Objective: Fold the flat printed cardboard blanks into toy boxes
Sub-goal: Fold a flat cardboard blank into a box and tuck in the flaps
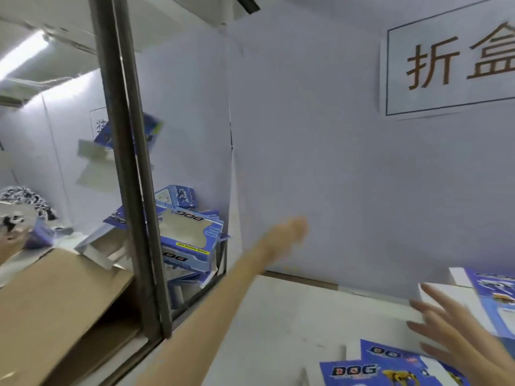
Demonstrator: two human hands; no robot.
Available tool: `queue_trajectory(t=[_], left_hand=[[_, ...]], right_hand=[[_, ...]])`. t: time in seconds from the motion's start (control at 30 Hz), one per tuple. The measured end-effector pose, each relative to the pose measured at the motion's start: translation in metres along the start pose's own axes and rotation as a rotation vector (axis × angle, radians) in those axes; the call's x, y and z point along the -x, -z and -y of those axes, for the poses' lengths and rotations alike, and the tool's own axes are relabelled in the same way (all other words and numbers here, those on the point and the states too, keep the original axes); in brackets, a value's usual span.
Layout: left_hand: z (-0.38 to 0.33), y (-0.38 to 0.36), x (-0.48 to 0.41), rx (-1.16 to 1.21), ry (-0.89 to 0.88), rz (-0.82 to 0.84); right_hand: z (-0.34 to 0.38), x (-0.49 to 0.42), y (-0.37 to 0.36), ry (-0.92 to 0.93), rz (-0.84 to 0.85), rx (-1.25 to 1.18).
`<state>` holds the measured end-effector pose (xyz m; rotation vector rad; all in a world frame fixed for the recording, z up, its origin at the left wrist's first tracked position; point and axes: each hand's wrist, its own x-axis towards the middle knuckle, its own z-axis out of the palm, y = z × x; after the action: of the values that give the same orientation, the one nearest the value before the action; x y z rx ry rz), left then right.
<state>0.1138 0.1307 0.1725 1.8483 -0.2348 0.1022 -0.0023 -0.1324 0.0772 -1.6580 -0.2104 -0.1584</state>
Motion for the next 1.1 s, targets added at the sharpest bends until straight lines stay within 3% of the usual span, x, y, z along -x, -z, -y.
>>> queue_trajectory(t=[0.1,0.2,0.3,0.43,0.6,0.8,0.93,1.07,1.1], left_hand=[[0.035,-0.063,0.044,-0.602,0.166,0.512],[0.073,-0.108,0.061,-0.883,0.254,0.788],[0.089,-0.127,0.060,-0.997,0.298,0.728],[0.088,-0.133,0.060,-1.069,0.192,0.647],[0.099,-0.139,0.062,-0.919,0.135,0.588],[0.087,-0.142,0.064,-1.063,0.039,0.504],[0.045,-0.101,0.054,-0.548,-0.076,0.454],[-0.001,-0.053,0.059,-0.025,-0.216,0.170],[-0.007,-0.050,0.062,0.127,-0.250,0.122]], right_hand=[[-0.002,0.006,-0.007,0.026,0.061,0.285],[-0.003,0.008,-0.009,-0.024,0.150,0.487],[-0.011,0.006,-0.002,-0.148,0.222,0.736],[-0.016,0.010,0.008,-0.305,0.330,0.992],[-0.010,0.011,0.025,-0.217,0.139,0.940],[-0.014,0.015,0.027,-0.256,0.096,0.998],[-0.008,0.013,0.036,-0.061,-0.051,0.942],[0.018,0.017,0.039,0.257,-0.584,0.762],[0.024,0.019,0.038,0.284,-0.651,0.683]])
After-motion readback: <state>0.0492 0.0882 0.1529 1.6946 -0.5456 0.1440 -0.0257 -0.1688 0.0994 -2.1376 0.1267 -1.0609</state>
